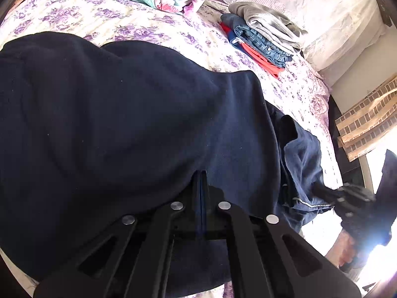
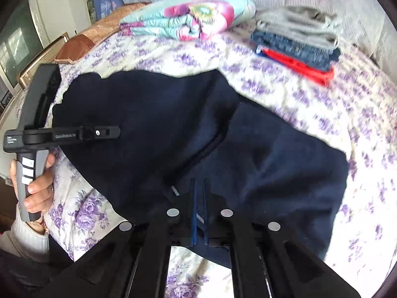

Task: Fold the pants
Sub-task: 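Fold the held edge over with the right tool toward the left tool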

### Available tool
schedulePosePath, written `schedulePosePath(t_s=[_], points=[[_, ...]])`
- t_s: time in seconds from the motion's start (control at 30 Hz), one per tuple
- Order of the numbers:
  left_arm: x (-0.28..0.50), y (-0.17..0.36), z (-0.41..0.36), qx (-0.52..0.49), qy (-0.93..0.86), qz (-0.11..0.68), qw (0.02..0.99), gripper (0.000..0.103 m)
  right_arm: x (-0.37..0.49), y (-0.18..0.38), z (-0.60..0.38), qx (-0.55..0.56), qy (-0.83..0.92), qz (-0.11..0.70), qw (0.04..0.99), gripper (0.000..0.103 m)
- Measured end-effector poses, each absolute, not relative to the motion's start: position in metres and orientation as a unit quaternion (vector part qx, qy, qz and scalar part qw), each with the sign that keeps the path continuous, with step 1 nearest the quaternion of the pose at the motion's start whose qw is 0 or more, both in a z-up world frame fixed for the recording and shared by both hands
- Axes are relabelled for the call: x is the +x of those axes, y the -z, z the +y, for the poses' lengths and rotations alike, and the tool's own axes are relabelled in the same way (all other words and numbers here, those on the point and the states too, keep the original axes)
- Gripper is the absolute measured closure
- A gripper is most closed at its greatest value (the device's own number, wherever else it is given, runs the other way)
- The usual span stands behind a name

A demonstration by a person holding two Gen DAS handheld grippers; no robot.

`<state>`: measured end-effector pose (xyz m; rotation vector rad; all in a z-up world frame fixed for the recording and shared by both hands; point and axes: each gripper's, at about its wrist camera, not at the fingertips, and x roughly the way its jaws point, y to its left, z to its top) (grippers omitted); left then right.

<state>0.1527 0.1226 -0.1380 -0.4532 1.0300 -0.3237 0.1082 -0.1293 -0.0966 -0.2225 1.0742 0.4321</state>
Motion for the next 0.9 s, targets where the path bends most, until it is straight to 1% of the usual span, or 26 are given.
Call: schedulePosePath(t_s=[0.07, 0.13, 0.2, 0.27, 0.37, 0.47, 0.5, 0.53, 0.6, 0.63, 0.67, 0.7, 0.73, 0.77, 0.8, 0.83, 0.87, 0.9], points=[[0.152, 0.139, 0.124, -0.22, 0.158, 0.484, 0.832, 0.101, 0.114, 0.122, -0.127, -0.102, -0.195, 0.535, 0.815, 0.101], [0.152, 0.14, 0.127, -0.228, 0.162, 0.483, 0.829, 0.102, 0.114, 0.12, -0.122, -0.108, -0.191, 0.539, 0.813, 0.101], [0.152, 0.14, 0.127, -0.231, 0.164, 0.483, 0.828, 0.101, 0.12, 0.105, -0.12, -0.093, -0.197, 0.547, 0.808, 0.098], [0.152, 0.14, 0.127, -0.227, 0.164, 0.482, 0.83, 0.101, 0.133, 0.085, -0.126, -0.086, -0.18, 0.517, 0.832, 0.099], [0.151, 0.139, 0.126, -0.224, 0.162, 0.48, 0.833, 0.101, 0.164, 0.076, -0.136, -0.064, -0.13, 0.49, 0.859, 0.097], [0.15, 0.139, 0.125, -0.22, 0.16, 0.477, 0.836, 0.101, 0.198, 0.104, -0.139, -0.053, -0.109, 0.517, 0.847, 0.098], [0.15, 0.138, 0.125, -0.216, 0.159, 0.477, 0.837, 0.101, 0.206, 0.12, -0.139, -0.051, -0.106, 0.532, 0.838, 0.101], [0.15, 0.138, 0.124, -0.21, 0.158, 0.476, 0.839, 0.101, 0.207, 0.127, -0.138, -0.046, -0.111, 0.521, 0.845, 0.102], [0.151, 0.137, 0.123, -0.204, 0.158, 0.476, 0.841, 0.102, 0.201, 0.123, -0.137, -0.046, -0.106, 0.51, 0.852, 0.102], [0.152, 0.137, 0.123, -0.205, 0.159, 0.476, 0.84, 0.102, 0.198, 0.119, -0.138, -0.037, -0.103, 0.512, 0.852, 0.098], [0.152, 0.137, 0.125, -0.209, 0.163, 0.475, 0.839, 0.102, 0.189, 0.114, -0.141, -0.013, -0.107, 0.516, 0.85, 0.096], [0.152, 0.137, 0.127, -0.216, 0.169, 0.474, 0.837, 0.102, 0.18, 0.107, -0.152, 0.033, -0.125, 0.513, 0.848, 0.096], [0.15, 0.136, 0.13, -0.224, 0.173, 0.47, 0.836, 0.102, 0.162, 0.099, -0.161, 0.092, -0.156, 0.498, 0.848, 0.096], [0.146, 0.133, 0.133, -0.228, 0.172, 0.463, 0.839, 0.102, 0.143, 0.092, -0.171, 0.125, -0.18, 0.477, 0.851, 0.095], [0.137, 0.126, 0.136, -0.226, 0.166, 0.448, 0.849, 0.099, 0.122, 0.086, -0.174, 0.136, -0.193, 0.452, 0.86, 0.084], [0.126, 0.117, 0.14, -0.222, 0.16, 0.432, 0.859, 0.086, 0.101, 0.081, -0.177, 0.135, -0.195, 0.43, 0.871, 0.061], [0.114, 0.109, 0.146, -0.224, 0.159, 0.418, 0.866, 0.058, 0.082, 0.08, -0.18, 0.129, -0.188, 0.417, 0.88, 0.052], [0.101, 0.101, 0.154, -0.233, 0.157, 0.406, 0.869, 0.044, 0.067, 0.081, -0.181, 0.117, -0.184, 0.419, 0.882, 0.05]])
